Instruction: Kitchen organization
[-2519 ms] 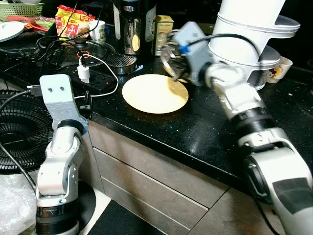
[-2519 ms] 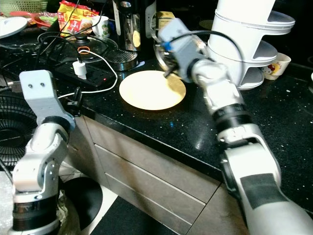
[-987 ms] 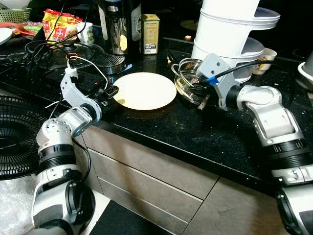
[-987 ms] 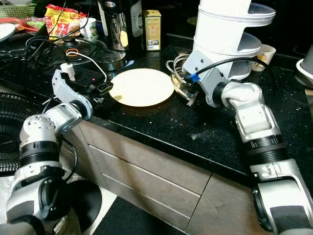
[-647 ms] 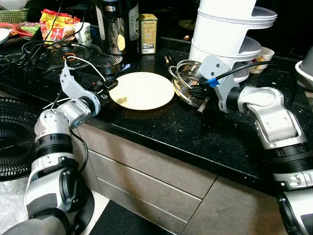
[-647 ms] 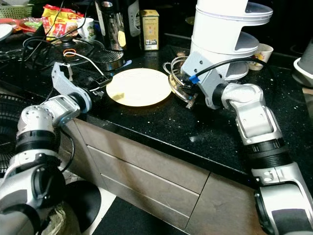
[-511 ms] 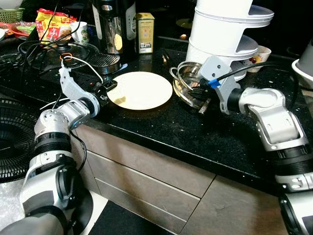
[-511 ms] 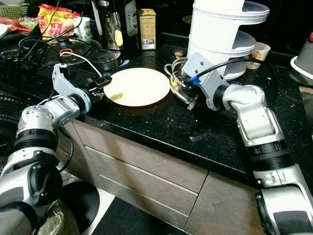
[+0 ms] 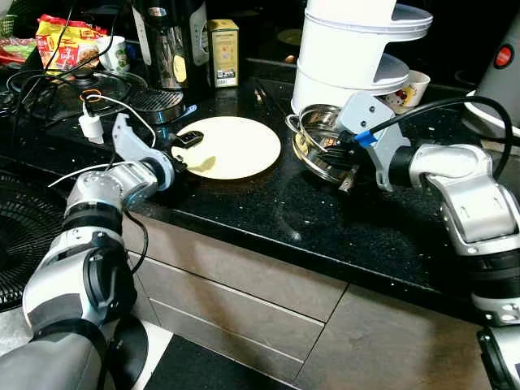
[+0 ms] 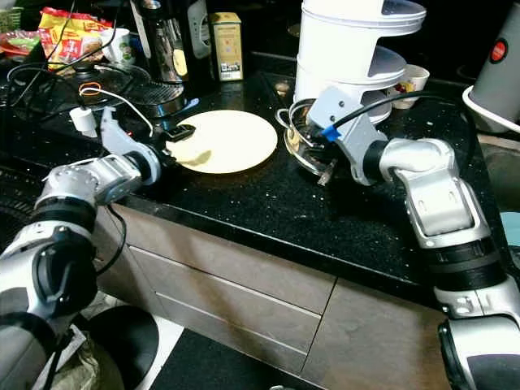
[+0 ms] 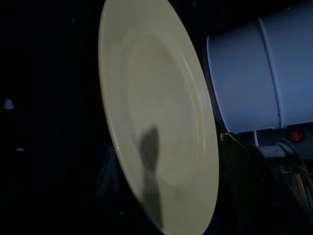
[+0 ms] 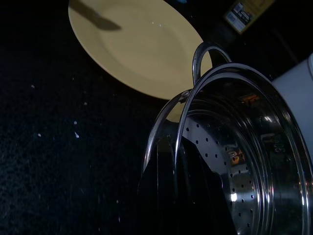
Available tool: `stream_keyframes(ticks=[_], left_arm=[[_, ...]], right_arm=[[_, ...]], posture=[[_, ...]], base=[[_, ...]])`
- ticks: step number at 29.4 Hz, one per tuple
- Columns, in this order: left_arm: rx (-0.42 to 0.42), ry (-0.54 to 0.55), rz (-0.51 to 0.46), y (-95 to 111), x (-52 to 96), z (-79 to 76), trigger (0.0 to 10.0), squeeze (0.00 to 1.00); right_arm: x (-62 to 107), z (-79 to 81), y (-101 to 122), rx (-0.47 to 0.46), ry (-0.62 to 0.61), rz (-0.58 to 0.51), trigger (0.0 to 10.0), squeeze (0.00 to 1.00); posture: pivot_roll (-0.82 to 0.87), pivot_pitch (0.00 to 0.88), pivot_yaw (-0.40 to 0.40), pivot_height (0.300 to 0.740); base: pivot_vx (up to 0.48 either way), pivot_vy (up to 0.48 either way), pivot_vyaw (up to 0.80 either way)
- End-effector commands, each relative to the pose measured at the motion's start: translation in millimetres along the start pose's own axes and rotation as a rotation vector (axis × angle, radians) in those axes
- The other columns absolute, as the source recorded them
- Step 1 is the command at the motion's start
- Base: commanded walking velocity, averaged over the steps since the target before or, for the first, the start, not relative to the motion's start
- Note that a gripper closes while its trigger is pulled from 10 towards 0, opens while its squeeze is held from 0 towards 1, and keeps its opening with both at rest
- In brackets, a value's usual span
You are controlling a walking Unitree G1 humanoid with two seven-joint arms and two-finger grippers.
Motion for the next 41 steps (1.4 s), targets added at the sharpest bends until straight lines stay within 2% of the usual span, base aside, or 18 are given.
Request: stream_keyframes(ticks=[1, 16, 23, 27, 32, 34, 36, 37, 39, 41], left_arm=[[-0.015, 0.011, 0.008, 1, -0.2, -0.3, 0.0, 0.00], [-0.022, 0.019, -0.011, 6, -0.5, 0.3, 0.0, 0.00], [0.017, -0.004, -0.010, -2, -1.6, 4.9, 0.0, 0.00], [-0.005, -0.104, -0.062, 2, -0.7, -11.2, 0.0, 0.00], [-0.040, -0.141, -0.097, 6, 1.1, -18.6, 0.0, 0.00], [-0.149, -0.204, -0.179, 11, 9.7, -36.1, 0.0, 0.00], [-0.249, -0.286, -0.284, 14, 27.3, -60.9, 0.0, 0.00], [-0.249, -0.286, -0.284, 14, 27.3, -60.9, 0.0, 0.00], [-0.312, -0.337, -0.359, 11, 44.1, -78.8, 0.0, 0.00], [-0.355, -0.375, -0.395, 3, 56.1, -89.5, 0.0, 0.00]], right_arm=[[5.3, -2.3, 7, 0.018, -0.010, -0.014, 0.0, 0.00], [-0.4, -7.0, 10, 0.002, -0.051, -0.036, 0.0, 0.00], [-4.1, -7.6, 15, -0.014, -0.086, -0.078, 0.0, 0.00], [-6.8, -10.6, 16, -0.016, -0.122, -0.095, 0.0, 0.00], [-8.6, -14.2, 15, -0.018, -0.148, -0.092, 0.0, 0.00], [-10.5, -19.9, 11, -0.018, -0.188, -0.075, 0.0, 0.00], [-12.3, -25.1, 3, -0.026, -0.232, -0.041, 0.0, 0.00], [-12.3, -25.1, 3, -0.026, -0.232, -0.041, 0.0, 0.00], [-13.7, -26.6, -5, -0.033, -0.256, -0.010, 0.0, 0.00], [-14.6, -24.2, -10, -0.033, -0.252, 0.008, 0.0, 0.00]], posture=[[-0.13, 0.000, -0.041, 0.740], [-0.12, 0.000, -0.024, 0.740], [-0.11, 0.000, -0.001, 0.740], [-0.09, 0.000, 0.006, 0.740], [-0.08, 0.000, 0.006, 0.740], [-0.07, 0.000, 0.003, 0.740], [-0.05, 0.000, 0.002, 0.740], [-0.05, 0.000, 0.002, 0.740], [-0.05, 0.000, 0.001, 0.740], [-0.04, 0.000, 0.000, 0.740]], base=[[0.000, 0.000, 0.00], [0.000, 0.000, 0.00], [0.000, 0.000, 0.00], [0.000, 0.000, 0.00], [0.000, 0.000, 0.00], [0.000, 0.000, 0.00], [0.000, 0.000, 0.00], [0.000, 0.000, 0.00], [0.000, 0.000, 0.00], [0.000, 0.000, 0.00]])
Point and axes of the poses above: a point about 5 cm out from each wrist's last joint towards the gripper, its own x axis pointing back from the gripper into the wrist, its own y axis along the axis of the wrist's last joint, z = x × y, the point moved 6 cm from there along -x, pointing out of the wrist towards the gripper, and after that the axes turned 3 degrees about x, right-handed, at the moved point
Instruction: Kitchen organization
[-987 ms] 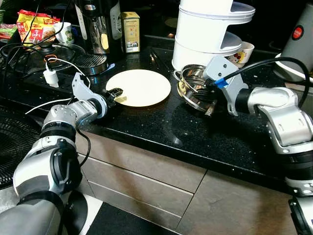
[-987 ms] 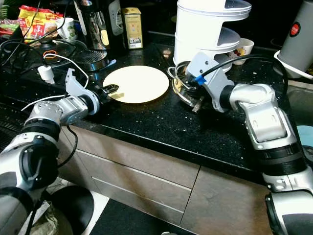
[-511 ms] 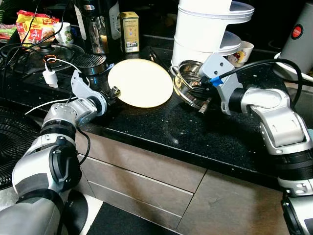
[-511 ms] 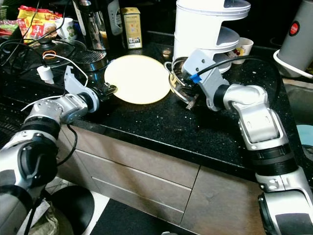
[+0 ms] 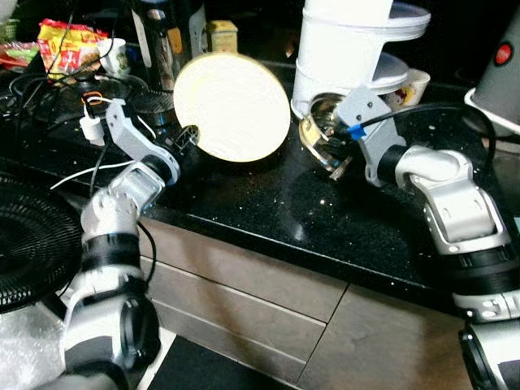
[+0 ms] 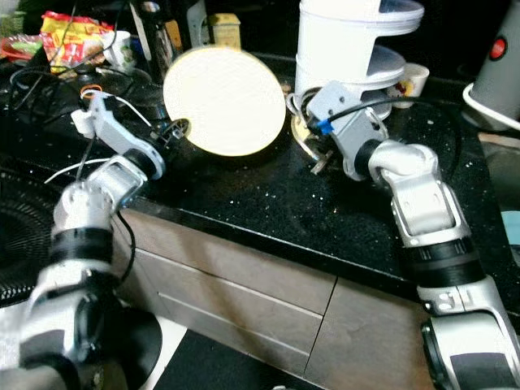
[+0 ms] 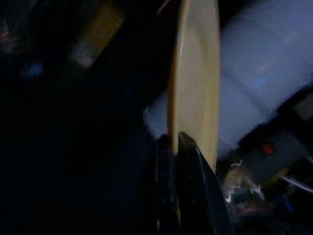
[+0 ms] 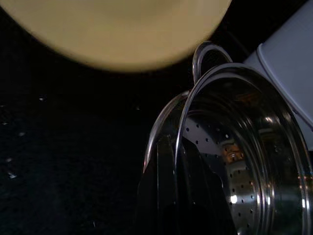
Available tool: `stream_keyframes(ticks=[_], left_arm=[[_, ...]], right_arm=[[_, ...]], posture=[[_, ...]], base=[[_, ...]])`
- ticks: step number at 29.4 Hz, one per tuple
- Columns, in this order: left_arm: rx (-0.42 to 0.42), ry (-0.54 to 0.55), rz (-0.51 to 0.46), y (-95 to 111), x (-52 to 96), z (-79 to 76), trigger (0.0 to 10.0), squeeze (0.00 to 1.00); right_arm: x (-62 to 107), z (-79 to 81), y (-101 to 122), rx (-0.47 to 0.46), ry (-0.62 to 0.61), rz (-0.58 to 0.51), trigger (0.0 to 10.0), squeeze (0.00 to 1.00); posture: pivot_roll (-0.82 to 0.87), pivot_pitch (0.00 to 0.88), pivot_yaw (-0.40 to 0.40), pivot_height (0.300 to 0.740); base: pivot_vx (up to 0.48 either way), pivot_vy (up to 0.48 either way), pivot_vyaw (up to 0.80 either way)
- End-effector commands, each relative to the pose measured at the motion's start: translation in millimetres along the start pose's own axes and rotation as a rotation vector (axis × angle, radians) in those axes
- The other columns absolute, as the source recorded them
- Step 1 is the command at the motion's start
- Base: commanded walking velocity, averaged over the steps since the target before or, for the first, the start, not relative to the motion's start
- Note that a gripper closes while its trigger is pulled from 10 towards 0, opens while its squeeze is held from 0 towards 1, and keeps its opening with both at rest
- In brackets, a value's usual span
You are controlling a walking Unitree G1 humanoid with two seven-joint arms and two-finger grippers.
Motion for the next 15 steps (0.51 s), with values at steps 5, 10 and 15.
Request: stream_keyframes(ticks=[5, 10, 15], left_arm=[[-0.027, -0.057, -0.025, -7, 12.2, -28.1, 3.1, 0.00], [-0.093, -0.068, -0.023, -19, 22.1, -42.4, 10.0, 0.00], [-0.129, -0.048, -0.041, -18, 27.8, -45.8, 10.0, 0.00]], right_arm=[[-1.8, 0.0, -3, 0.023, -0.011, 0.013, 0.0, 0.00], [-4.6, 0.8, -8, 0.014, -0.010, 0.036, 0.0, 0.00], [-5.8, -1.6, -9, 0.008, -0.024, 0.040, 0.0, 0.00]], posture=[[-0.02, 0.000, -0.004, 0.740], [-0.02, 0.000, -0.006, 0.740], [-0.02, 0.000, -0.007, 0.740]], base=[[0.000, 0.000, 0.00], [0.000, 0.000, -0.52], [0.000, 0.000, -0.66]])
Point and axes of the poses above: a point about 5 cm out from each wrist's last joint towards the gripper, its own x axis pointing back from the gripper into the wrist, its own y axis along the axis of the wrist's last joint, z = x × y, the point moved 6 cm from there along -x, pointing out of the wrist towards the gripper, and after that the axes turned 3 degrees about x, right-handed, at the moved point
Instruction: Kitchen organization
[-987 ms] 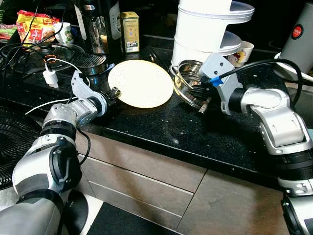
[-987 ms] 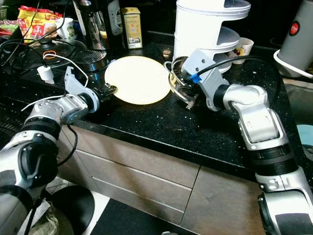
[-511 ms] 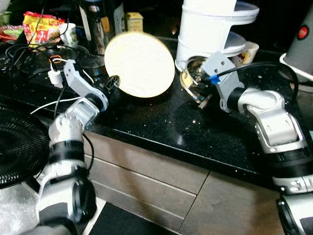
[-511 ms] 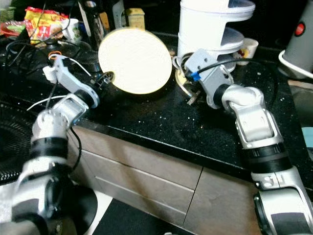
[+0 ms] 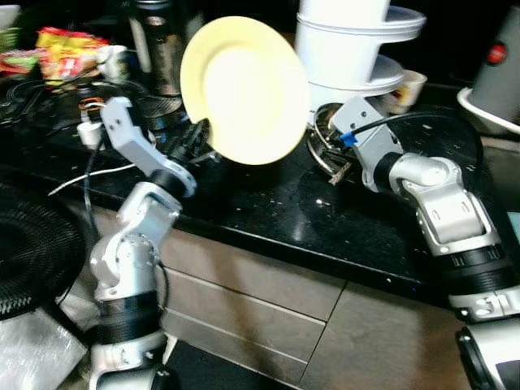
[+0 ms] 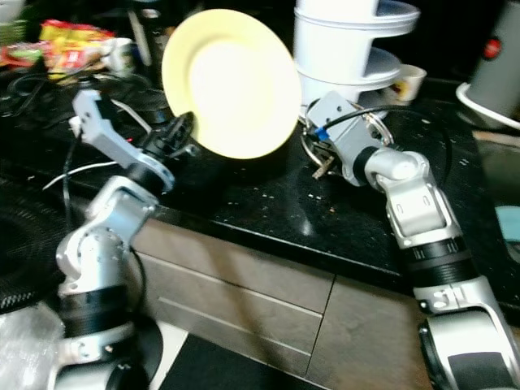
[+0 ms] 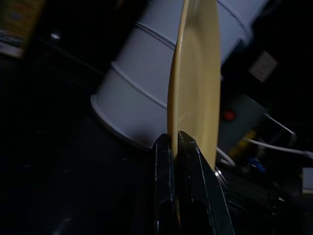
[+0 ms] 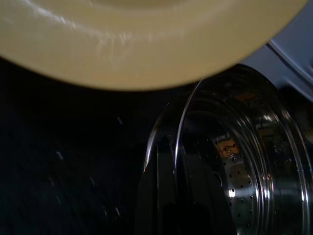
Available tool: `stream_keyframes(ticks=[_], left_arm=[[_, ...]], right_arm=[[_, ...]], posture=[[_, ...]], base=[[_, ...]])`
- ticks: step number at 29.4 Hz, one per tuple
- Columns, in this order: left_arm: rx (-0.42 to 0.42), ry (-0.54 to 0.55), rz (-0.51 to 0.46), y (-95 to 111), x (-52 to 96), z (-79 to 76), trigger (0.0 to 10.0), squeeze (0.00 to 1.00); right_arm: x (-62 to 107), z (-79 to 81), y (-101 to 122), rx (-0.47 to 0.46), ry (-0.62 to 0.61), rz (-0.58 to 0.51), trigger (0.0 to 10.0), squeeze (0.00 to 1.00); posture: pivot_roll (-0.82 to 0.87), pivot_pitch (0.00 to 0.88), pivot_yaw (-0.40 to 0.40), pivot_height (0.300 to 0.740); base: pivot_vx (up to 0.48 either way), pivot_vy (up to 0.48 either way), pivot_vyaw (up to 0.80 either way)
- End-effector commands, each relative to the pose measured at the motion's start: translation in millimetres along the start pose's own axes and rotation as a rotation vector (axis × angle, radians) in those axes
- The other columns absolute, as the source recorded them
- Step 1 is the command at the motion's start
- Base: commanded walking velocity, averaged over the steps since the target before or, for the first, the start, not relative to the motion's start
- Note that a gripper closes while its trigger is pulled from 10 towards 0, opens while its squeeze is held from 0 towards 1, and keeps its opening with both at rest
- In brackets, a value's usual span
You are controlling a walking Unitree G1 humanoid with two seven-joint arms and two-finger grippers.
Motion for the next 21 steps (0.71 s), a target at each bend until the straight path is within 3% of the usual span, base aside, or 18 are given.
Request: stream_keyframes(ticks=[1, 12, 20, 21], left_arm=[[-0.056, 0.039, -0.017, 4, 4.3, 5.3, 10.0, 0.00], [-0.259, 0.128, -0.027, 7, 9.2, 19.3, 10.0, 0.00], [-0.287, 0.175, -0.054, 12, 12.6, 25.9, 10.0, 0.00], [-0.287, 0.179, -0.058, 13, 12.9, 26.6, 10.0, 0.00]], right_arm=[[0.7, -7.6, 7, 0.019, -0.036, -0.018, 0.0, 0.00], [-2.7, -7.8, 12, 0.027, -0.057, -0.035, 0.0, 0.00], [-6.3, -1.4, 16, 0.039, -0.047, -0.051, 0.0, 0.00], [-6.4, -1.2, 16, 0.048, -0.048, -0.054, 0.4, 0.00]], posture=[[-0.02, 0.000, -0.007, 0.740], [-0.02, 0.000, -0.009, 0.740], [-0.01, 0.000, -0.011, 0.740], [-0.01, 0.000, -0.011, 0.740]], base=[[0.000, 0.000, -0.66], [0.000, 0.000, -0.65], [0.000, 0.000, -0.65], [0.000, 0.000, -0.65]])
Point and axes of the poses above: a point about 5 cm out from each wrist's last joint towards the gripper, its own x axis pointing back from the gripper into the wrist, its own y axis along the axis of the wrist's last joint, z = x × y, the point moved 6 cm from there along -x, pointing out of the wrist towards the gripper, and after that the axes turned 3 degrees about x, right-handed, at the moved point
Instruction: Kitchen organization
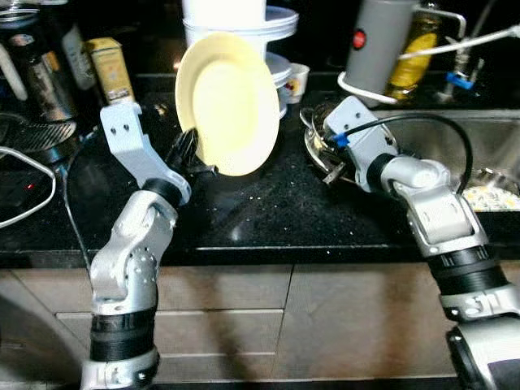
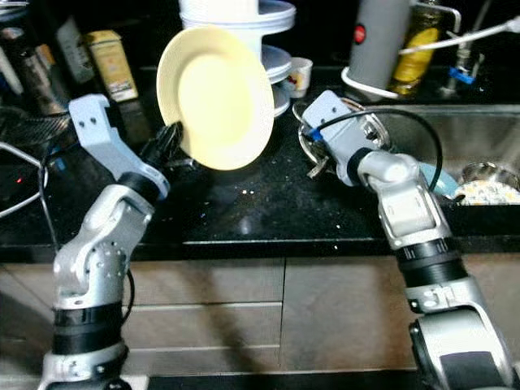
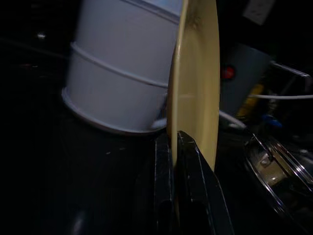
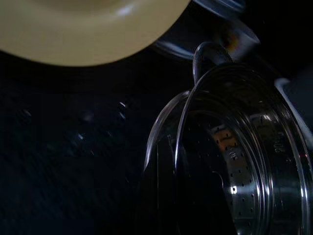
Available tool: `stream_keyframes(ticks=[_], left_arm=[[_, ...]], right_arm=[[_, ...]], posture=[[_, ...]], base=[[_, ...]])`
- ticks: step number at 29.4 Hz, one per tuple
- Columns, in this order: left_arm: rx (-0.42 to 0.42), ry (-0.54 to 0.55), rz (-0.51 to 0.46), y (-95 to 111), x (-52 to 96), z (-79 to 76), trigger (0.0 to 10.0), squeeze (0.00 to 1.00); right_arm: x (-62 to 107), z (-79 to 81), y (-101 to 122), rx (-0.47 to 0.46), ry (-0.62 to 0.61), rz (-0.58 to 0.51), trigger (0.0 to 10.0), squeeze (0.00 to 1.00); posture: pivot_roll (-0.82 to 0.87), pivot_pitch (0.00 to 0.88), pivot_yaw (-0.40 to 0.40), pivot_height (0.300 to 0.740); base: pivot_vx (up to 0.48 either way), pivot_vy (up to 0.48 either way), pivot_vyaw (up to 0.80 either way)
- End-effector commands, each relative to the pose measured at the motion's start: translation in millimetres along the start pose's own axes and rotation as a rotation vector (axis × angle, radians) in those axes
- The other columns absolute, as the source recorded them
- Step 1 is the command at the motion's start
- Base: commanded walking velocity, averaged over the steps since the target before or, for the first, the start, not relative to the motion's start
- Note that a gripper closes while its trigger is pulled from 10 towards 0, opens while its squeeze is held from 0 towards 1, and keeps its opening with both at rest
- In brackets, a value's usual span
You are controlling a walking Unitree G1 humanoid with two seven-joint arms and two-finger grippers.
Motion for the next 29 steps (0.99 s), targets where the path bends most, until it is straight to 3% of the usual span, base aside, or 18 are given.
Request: stream_keyframes(ticks=[1, 5, 9, 18, 25, 29], left_arm=[[-0.030, 0.021, -0.038, 9, 1.3, 4.4, 10.0, 0.00], [-0.069, 0.050, -0.055, 13, 2.4, 10.3, 10.0, 0.00], [-0.112, 0.076, -0.066, 17, 2.2, 15.3, 10.0, 0.00], [-0.117, 0.066, -0.056, 15, 1.2, 12.5, 10.0, 0.00], [-0.117, 0.060, -0.058, 15, 0.5, 10.2, 10.0, 0.00], [-0.116, 0.059, -0.056, 14, 0.5, 9.7, 10.0, 0.00]], right_arm=[[-0.9, -1.7, 13, 0.043, -0.020, -0.048, 10.0, 0.00], [-1.8, 0.4, 17, 0.050, -0.016, -0.069, 10.0, 0.00], [-2.9, 8.0, 27, 0.060, 0.005, -0.126, 10.0, 0.00], [-3.9, 2.9, 51, -0.070, -0.066, -0.264, 10.0, 0.00], [-0.7, 9.7, 54, -0.036, -0.010, -0.304, 10.0, 0.00], [-0.4, 9.6, 52, -0.068, 0.001, -0.302, 10.0, 0.00]], posture=[[-0.01, 0.000, -0.011, 0.740], [-0.01, 0.000, -0.009, 0.740], [-0.01, 0.000, -0.010, 0.740], [-0.01, 0.000, -0.011, 0.740], [0.00, 0.000, -0.015, 0.740], [0.00, 0.000, -0.016, 0.740]], base=[[0.000, 0.000, 0.00], [0.000, 0.000, 0.00], [0.000, -0.431, 0.00], [0.000, -0.449, 0.00], [0.000, -0.449, 0.00], [0.000, -0.450, 0.00]])
Point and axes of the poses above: a point about 5 cm out from each wrist's last joint towards the gripper, its own x axis pointing back from the gripper into the wrist, its own y axis along the axis of the wrist's last joint, z = x × y, the point moved 6 cm from there along -x, pointing out of the wrist towards the gripper, and after that the axes turned 3 degrees about x, right-handed, at the moved point
